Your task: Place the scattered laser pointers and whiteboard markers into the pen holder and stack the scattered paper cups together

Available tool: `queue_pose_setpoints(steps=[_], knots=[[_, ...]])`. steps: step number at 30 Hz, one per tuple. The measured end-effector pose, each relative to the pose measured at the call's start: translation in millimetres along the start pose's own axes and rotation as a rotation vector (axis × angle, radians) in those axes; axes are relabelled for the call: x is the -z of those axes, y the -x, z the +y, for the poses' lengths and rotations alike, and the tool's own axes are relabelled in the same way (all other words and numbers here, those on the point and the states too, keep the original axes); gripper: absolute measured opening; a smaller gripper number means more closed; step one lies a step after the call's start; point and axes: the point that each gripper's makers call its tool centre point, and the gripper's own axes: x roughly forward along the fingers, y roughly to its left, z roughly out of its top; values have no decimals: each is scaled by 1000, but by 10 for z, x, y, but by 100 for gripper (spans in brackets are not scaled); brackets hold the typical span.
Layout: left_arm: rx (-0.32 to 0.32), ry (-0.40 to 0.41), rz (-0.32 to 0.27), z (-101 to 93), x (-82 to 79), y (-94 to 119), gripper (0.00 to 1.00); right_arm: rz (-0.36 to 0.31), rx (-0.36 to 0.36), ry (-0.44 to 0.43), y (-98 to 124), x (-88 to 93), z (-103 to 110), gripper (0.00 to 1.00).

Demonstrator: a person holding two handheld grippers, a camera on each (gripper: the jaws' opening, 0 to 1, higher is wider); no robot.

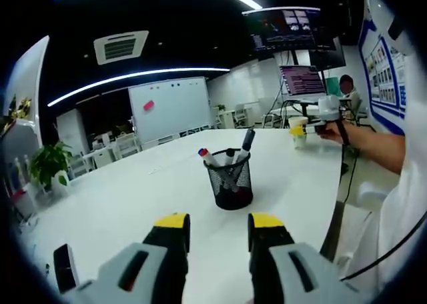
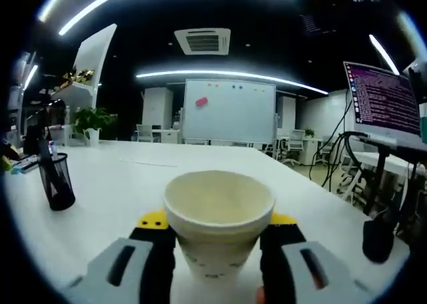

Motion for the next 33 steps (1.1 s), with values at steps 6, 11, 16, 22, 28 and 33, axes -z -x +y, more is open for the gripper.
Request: queue_pose_setpoints(steps=[6,11,16,22,28,33], knots=[[-8,-2,3,20,12,24,36,-21,-20,2,-17,-99,107,50],[-11,-6,2,31,5,36,36,-40,-44,10,-32,-206,202,50],[-14,-12,3,47,-1,35,36,-64,-79,18,-19,-331,342,50],[-19,-7,3,64,-8,30,37,-71,-123,34,-24,-386,484,50],[-21,-3,4,67,-27,33,37,-83,-171,41,-4,-474,654,50],[-41,8,14,105,-16,36,37,-87,-219,29,16,-521,850,50]])
